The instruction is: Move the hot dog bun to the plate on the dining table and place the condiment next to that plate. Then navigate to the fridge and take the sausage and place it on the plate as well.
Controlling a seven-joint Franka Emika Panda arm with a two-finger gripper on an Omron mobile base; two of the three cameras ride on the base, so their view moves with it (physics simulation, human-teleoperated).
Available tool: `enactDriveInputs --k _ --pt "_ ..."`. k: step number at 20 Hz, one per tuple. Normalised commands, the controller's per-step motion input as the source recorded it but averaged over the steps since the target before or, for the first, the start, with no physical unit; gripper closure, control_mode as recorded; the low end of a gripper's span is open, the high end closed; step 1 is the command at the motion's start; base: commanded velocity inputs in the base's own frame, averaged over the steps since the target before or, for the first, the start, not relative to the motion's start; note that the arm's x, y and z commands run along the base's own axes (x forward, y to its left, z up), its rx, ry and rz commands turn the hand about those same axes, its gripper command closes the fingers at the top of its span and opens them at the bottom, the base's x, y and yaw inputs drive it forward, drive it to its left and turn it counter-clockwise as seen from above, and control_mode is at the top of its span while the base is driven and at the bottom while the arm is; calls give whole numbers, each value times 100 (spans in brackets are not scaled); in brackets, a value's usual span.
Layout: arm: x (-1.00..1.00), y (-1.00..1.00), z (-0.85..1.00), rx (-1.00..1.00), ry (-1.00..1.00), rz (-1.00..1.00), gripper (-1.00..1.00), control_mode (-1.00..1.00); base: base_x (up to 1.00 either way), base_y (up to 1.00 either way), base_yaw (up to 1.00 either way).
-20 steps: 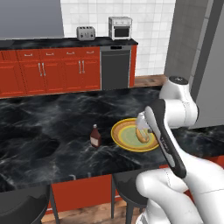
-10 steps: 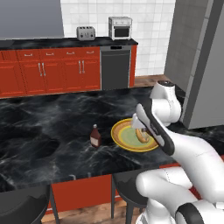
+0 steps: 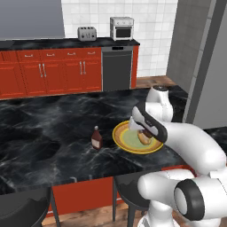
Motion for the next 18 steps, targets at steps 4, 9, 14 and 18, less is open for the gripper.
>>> enactDriveInputs --k 4,9,14,18 --pt "31 0 -33 0 0 0 100 -100 0 0 0" --pt "12 5 -28 0 -2 0 100 -100 0 0 0" --pt "0 12 -19 0 -2 0 100 -100 0 0 0" --pt "0 13 -18 0 0 0 100 -100 0 0 0"
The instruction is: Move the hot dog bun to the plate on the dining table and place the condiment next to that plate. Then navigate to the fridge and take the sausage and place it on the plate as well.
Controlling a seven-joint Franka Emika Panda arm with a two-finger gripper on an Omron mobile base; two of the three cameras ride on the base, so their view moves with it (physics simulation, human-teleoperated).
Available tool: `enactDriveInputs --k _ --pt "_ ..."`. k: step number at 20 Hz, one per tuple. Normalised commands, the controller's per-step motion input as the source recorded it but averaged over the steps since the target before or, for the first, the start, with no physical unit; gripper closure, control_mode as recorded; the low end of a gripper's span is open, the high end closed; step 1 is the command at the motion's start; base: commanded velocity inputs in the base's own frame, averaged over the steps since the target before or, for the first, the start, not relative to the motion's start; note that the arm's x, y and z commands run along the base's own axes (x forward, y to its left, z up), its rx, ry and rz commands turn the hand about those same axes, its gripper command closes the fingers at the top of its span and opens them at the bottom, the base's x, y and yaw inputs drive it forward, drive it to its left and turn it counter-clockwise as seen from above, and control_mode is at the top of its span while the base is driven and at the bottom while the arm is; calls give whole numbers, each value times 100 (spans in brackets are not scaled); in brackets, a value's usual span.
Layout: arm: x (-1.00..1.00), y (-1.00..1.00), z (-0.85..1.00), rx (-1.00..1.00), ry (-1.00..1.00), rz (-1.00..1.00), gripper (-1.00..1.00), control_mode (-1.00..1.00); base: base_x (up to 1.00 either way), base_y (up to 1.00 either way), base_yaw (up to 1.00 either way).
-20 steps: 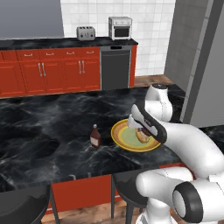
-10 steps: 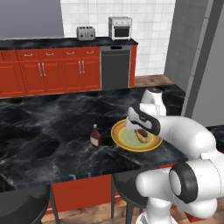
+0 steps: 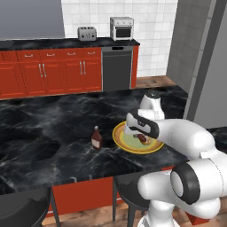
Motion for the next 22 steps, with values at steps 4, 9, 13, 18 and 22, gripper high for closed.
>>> enactDriveInputs --k 4,9,13,18,22 --pt "0 4 -14 0 -1 0 100 -100 0 0 0" --pt "8 0 -14 0 -2 0 100 -100 0 0 0" --pt "14 0 -14 0 -3 0 100 -100 0 0 0" --pt "23 0 -15 0 -1 0 100 -100 0 0 0" --pt "19 0 -16 0 0 0 100 -100 0 0 0"
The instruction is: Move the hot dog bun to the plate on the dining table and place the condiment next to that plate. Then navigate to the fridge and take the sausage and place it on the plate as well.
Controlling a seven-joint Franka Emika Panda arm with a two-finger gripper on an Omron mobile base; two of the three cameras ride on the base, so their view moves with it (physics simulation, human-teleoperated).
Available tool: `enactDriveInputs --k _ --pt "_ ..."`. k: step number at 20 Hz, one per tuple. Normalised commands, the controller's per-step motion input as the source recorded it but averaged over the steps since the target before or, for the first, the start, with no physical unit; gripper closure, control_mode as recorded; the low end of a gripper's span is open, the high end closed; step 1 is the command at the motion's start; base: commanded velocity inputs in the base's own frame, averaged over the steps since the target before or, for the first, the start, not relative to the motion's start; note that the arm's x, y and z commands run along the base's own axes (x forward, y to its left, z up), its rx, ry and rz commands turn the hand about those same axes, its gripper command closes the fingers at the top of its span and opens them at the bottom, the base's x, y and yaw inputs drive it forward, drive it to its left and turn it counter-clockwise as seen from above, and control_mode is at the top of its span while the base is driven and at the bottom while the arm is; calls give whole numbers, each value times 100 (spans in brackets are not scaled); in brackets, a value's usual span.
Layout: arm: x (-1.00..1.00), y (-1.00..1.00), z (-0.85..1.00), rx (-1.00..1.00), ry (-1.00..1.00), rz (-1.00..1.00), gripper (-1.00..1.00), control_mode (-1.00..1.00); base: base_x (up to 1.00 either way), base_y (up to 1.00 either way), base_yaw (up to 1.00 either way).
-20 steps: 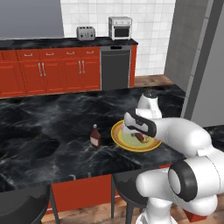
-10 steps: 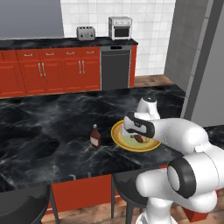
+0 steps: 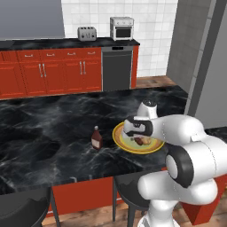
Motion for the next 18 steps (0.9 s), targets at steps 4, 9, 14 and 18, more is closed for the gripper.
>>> enactDriveInputs --k 4,9,14,18 --pt "17 0 -16 0 -1 0 -100 -100 0 0 0" --pt "4 0 -6 0 0 0 -100 -100 0 0 0" --pt "0 0 3 0 0 0 -100 -100 0 0 0" --pt "-4 -6 36 0 -2 0 -100 -100 0 0 0"
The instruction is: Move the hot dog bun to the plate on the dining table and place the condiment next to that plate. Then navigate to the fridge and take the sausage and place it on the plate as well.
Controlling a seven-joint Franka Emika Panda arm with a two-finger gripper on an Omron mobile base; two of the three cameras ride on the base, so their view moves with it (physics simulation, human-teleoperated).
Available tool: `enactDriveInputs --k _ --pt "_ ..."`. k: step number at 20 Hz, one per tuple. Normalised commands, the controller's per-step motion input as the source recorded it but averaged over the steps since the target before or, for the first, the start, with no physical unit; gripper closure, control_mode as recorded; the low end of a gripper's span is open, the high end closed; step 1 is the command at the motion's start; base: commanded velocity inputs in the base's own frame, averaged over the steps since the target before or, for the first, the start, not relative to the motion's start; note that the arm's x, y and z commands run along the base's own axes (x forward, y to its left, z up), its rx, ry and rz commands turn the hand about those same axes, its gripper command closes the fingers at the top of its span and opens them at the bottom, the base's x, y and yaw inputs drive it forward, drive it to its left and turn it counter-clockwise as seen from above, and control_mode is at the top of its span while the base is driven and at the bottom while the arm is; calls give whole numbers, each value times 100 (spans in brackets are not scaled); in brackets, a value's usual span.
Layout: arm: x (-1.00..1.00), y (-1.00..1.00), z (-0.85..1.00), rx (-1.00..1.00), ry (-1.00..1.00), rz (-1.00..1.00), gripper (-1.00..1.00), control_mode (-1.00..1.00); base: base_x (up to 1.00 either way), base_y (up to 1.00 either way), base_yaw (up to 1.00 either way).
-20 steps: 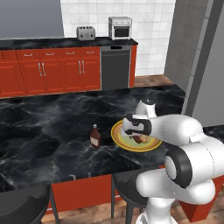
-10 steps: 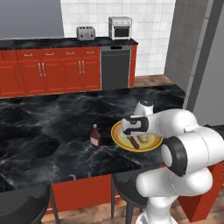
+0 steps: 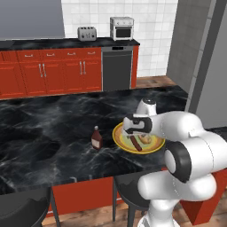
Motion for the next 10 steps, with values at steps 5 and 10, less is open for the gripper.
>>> enactDriveInputs --k 5,10 --pt "-28 -11 67 1 -8 0 -100 -100 0 0 0" --pt "-41 -7 78 2 -13 0 -100 -100 0 0 0"
